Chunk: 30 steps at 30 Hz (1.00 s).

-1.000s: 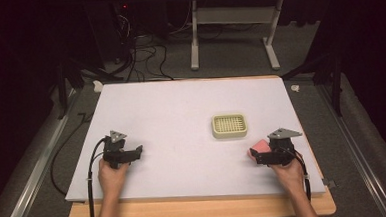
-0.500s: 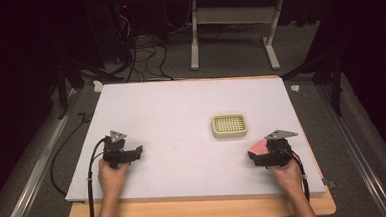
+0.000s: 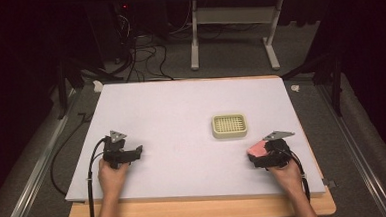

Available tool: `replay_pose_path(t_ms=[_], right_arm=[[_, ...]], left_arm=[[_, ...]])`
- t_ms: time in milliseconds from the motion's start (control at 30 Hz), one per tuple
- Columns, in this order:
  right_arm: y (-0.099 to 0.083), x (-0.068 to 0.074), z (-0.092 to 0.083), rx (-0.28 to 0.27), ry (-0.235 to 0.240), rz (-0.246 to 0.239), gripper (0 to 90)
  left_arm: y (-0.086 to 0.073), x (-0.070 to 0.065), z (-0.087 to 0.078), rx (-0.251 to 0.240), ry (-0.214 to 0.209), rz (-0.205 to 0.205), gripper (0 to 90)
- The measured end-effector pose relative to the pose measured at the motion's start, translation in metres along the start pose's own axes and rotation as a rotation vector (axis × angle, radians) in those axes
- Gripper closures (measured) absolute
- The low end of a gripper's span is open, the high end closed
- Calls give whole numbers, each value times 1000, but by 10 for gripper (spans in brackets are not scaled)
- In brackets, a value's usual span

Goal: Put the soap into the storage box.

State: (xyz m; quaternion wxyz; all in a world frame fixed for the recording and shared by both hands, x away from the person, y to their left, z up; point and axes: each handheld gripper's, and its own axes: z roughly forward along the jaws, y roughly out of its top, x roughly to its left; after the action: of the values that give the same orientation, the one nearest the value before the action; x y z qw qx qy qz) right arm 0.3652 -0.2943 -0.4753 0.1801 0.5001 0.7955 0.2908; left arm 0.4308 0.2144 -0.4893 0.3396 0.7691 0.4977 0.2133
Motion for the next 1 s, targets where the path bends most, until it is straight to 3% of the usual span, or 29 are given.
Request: replay_pose_path(t_ms=[433,1000], right_arm=[[-1,1,-1,-1,13,-18,134],[-1,0,-11,-51,71,19,135]], left_arm=[[0,0,0,0,0,0,173],[0,0,0,0,0,0,174]])
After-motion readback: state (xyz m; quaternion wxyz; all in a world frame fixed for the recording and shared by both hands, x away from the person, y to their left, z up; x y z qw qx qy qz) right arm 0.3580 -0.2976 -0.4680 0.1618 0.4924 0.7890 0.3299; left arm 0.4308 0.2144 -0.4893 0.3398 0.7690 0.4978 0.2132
